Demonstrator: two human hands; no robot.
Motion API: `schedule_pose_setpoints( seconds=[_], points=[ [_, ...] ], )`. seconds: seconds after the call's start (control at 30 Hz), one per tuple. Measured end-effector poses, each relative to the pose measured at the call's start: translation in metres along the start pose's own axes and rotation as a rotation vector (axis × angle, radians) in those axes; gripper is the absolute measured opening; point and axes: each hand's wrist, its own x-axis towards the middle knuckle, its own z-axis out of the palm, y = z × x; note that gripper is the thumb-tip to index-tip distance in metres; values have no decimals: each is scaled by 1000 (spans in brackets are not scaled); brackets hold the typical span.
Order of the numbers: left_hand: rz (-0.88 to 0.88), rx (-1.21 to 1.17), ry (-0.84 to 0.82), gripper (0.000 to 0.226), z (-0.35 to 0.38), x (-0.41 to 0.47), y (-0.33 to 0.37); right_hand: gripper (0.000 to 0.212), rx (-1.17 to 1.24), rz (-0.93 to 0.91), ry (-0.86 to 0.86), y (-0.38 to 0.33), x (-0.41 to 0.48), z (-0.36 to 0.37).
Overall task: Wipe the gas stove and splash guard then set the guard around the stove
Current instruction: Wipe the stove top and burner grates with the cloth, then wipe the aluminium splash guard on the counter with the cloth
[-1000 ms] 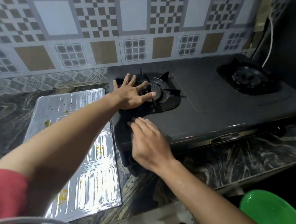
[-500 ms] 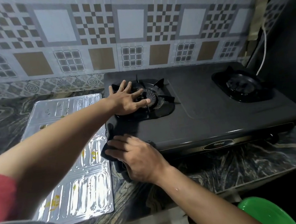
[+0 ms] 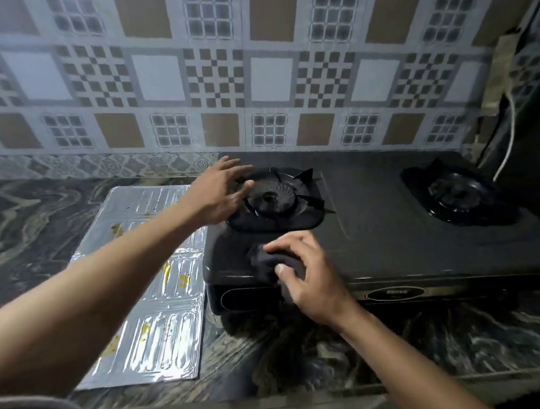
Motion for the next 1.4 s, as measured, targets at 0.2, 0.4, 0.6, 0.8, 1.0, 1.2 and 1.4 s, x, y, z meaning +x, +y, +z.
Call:
schedule_pose_setpoints(
  seconds=[0.2, 0.4, 0.6, 0.8, 1.0, 1.2, 1.4],
  points=[
    [-152, -586, -50, 46, -25, -39, 54, 28, 321, 211, 85, -10, 49, -34],
    [-159, -614, -43, 24, -44, -55, 82, 19, 579, 256, -43, -23, 76, -51],
    [-322, -715, 81, 8, -61, -66, 97, 37, 583, 251, -344, -31, 82, -59],
    [-481, -779, 174, 8, -75, -83, 105, 27, 385, 165, -288, -45, 91, -58],
    [-440, -631, 197, 15, -79, -96, 106, 9, 274, 43, -331, -69, 98, -53],
    [-504, -649, 289, 14, -92, -104, 78, 29, 205, -23, -514, -90, 110, -39],
    [-600, -885, 240, 16, -103, -108, 23, 16, 231, 48, -402, -81, 140, 12]
  ],
)
